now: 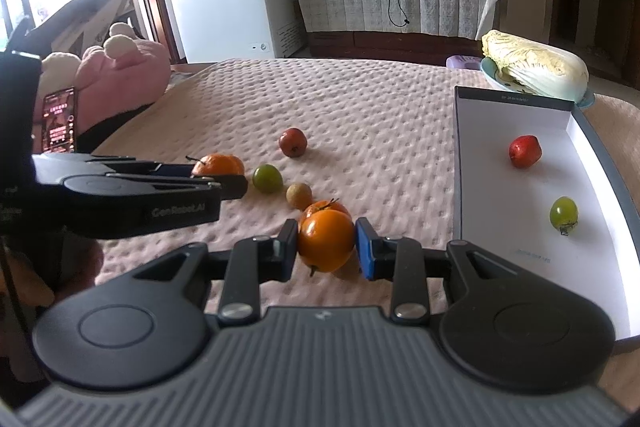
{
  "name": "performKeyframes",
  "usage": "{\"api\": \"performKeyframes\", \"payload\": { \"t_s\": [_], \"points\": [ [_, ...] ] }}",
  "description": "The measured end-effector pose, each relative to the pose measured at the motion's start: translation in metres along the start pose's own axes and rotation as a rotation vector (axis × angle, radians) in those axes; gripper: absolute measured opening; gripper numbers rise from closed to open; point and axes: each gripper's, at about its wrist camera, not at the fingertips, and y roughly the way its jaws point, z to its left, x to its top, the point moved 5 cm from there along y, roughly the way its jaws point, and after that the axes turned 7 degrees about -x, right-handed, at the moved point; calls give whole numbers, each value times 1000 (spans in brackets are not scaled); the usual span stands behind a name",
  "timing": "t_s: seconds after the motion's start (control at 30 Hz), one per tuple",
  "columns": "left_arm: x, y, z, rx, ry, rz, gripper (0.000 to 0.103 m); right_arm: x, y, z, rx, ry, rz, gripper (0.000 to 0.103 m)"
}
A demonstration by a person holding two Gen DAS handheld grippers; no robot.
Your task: Organize fruits
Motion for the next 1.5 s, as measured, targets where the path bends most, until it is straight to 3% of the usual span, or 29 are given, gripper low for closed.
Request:
{"api": "performKeyframes", "payload": {
  "t_s": [0.43,0.73,1.0,1.5],
  "points": [
    [-4,1,5,11,-11,13,42,-3,-1,7,14,-22,6,34],
    [3,1,-7,5,-13,-4,42,0,-23,-5,84,-9,-95,34],
    [14,-3,-21,-18,13,-41,42,14,-41,-41,32,52,-152,34],
    [24,-2,-75,-96,40,-62,42,18,-54,-77,-48,98,-166,34]
  ]
}}
